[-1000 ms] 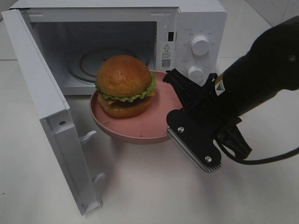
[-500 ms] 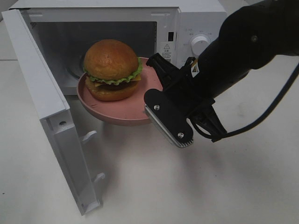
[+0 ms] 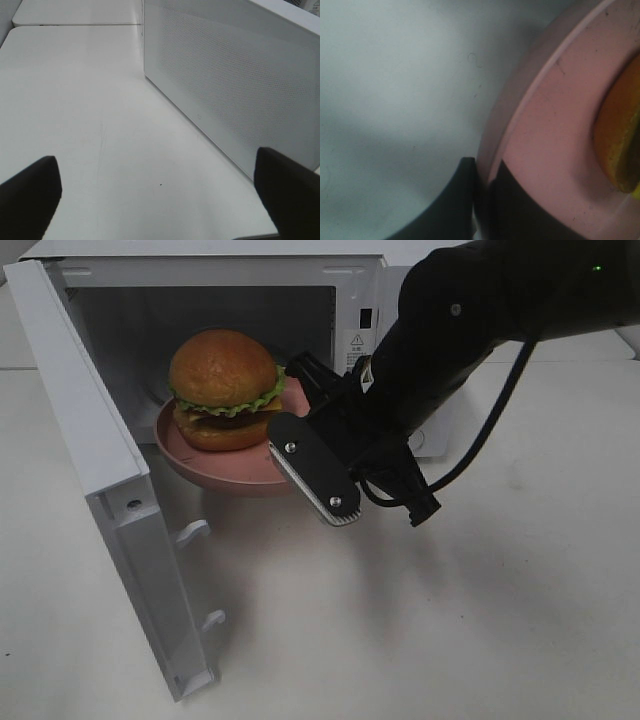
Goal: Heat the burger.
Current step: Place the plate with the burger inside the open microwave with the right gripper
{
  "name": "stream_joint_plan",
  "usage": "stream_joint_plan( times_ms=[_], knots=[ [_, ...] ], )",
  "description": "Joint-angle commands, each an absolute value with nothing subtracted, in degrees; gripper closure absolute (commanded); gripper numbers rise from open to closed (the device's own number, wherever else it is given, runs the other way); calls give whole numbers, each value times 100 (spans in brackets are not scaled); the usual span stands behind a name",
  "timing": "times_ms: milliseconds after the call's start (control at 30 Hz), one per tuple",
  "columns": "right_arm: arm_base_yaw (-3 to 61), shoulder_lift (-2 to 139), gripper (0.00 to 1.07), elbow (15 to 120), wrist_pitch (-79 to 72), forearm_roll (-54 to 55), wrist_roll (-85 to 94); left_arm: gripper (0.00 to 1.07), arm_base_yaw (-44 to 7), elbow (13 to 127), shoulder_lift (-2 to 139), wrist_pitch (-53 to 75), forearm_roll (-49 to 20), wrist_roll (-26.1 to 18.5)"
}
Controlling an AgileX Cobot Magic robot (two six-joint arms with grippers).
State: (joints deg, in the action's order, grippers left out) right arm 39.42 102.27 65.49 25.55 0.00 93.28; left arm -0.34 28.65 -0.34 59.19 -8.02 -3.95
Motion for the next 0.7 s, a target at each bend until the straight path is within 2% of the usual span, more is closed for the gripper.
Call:
stream_joint_plan(
  times_ms=[33,700],
  knots=[
    [3953,10267,107,6767,2292,-97,9179,7,-57,2842,-155,5890,-825,-367],
    [3948,11155,107,8102,2573,-453,8629,7,-57,2842,-155,5890,-825,-367]
  ],
)
